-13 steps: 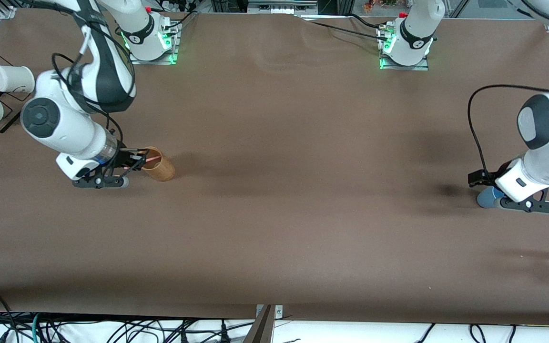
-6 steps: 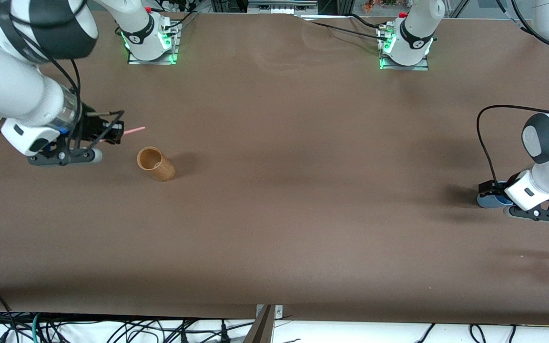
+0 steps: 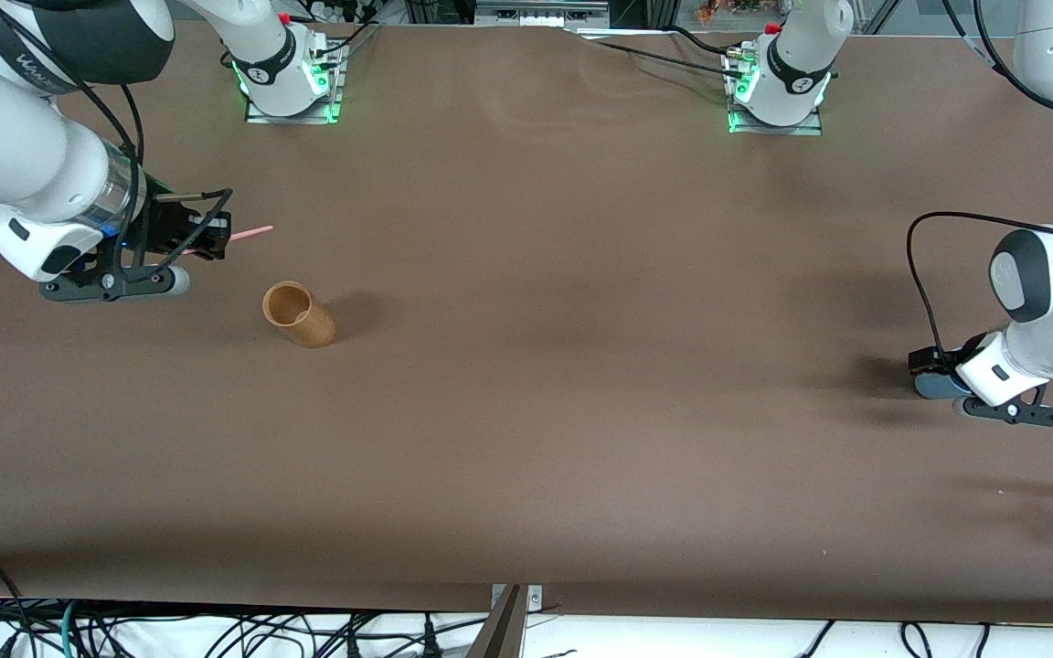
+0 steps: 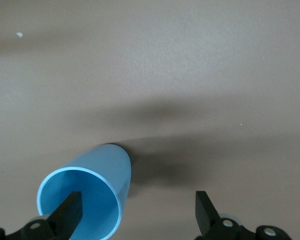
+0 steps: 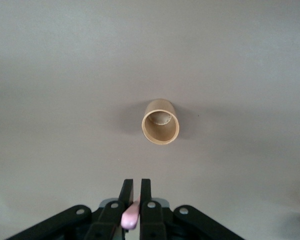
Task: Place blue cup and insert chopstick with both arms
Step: 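Pull the chopstick up with the right gripper while the left gripper grasps the cup, then lift the blue cup with the left gripper and carry it toward the bamboo cup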
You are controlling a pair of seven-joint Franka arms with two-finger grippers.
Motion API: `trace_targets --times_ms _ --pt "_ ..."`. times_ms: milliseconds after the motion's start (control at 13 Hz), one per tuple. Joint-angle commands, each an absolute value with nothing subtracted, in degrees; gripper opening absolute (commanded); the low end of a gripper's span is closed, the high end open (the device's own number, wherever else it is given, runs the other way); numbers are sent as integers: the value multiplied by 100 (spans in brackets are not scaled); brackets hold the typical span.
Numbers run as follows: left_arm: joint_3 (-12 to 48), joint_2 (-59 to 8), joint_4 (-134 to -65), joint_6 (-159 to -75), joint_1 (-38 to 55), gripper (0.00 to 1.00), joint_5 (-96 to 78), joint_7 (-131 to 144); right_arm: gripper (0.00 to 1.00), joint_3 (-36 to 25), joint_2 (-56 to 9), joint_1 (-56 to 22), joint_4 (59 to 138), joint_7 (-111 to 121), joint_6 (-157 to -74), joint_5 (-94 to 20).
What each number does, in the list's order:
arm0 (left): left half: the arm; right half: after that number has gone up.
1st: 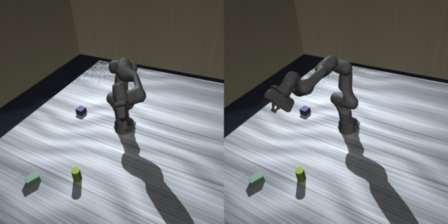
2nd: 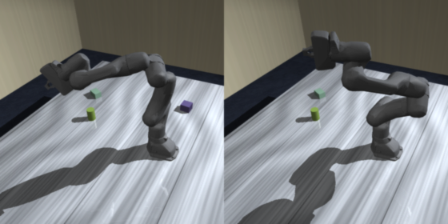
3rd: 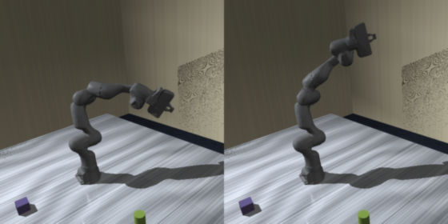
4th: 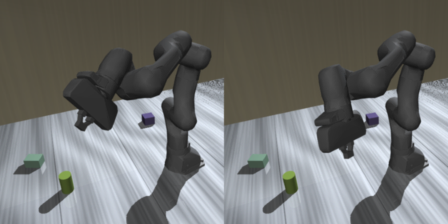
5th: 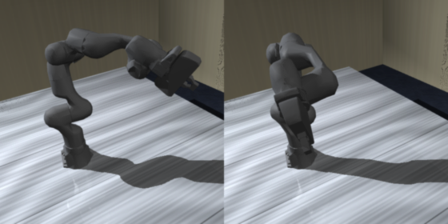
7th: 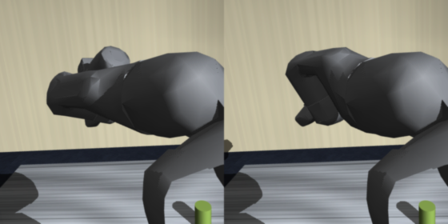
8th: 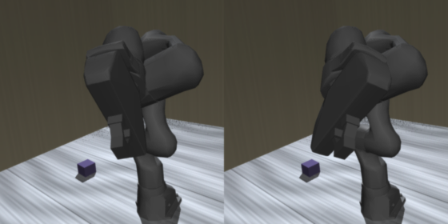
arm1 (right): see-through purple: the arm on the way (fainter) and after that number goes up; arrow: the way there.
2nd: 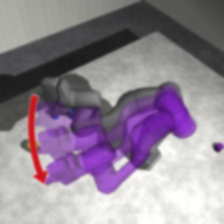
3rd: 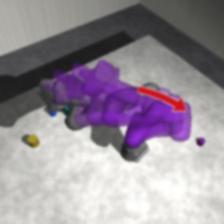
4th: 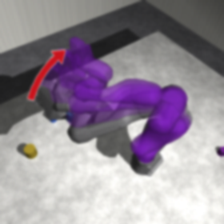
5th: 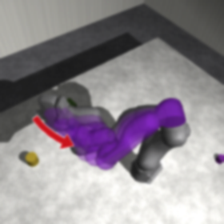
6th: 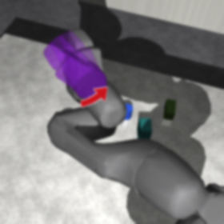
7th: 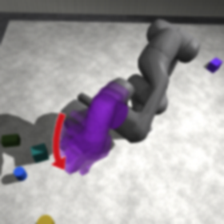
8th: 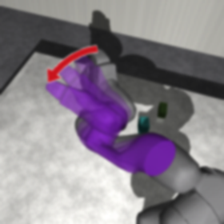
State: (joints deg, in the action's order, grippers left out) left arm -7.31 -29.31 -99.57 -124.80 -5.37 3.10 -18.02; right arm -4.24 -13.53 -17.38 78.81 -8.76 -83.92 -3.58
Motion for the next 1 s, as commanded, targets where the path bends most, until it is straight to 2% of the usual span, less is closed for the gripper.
trace_targets --times_ms 0,308,538,692,769,846,923 --pt "-729 -2874 -10133 -12533 -580 99 158 -1960 0 -404 -1380 -1731 7717 -835 -8209 -316" --pt "-826 -2856 -10336 -12656 -580 98 149 -1969 0 -413 -1380 -1731 7708 -817 -8174 -308" --pt "-914 -2883 -10660 -13251 -571 96 -69 -2162 0 -422 -1380 -1731 7708 -809 -8165 -308" --pt "-932 -2953 -10723 -13359 -563 93 -149 -2153 0 -422 -1380 -1731 7612 -756 -8095 -308" --pt "-940 -2988 -10714 -13359 -562 86 -254 -2127 0 -413 -1380 -1731 7585 -678 -8034 -299" --pt "-975 -3023 -10705 -13351 -554 64 -385 -2075 0 -413 -1380 -1731 7585 -659 -8016 -299" --pt "-1045 -3032 -10688 -13316 -528 34 -430 -2074 0 -422 -1380 -1731 7585 -650 -8007 -299"
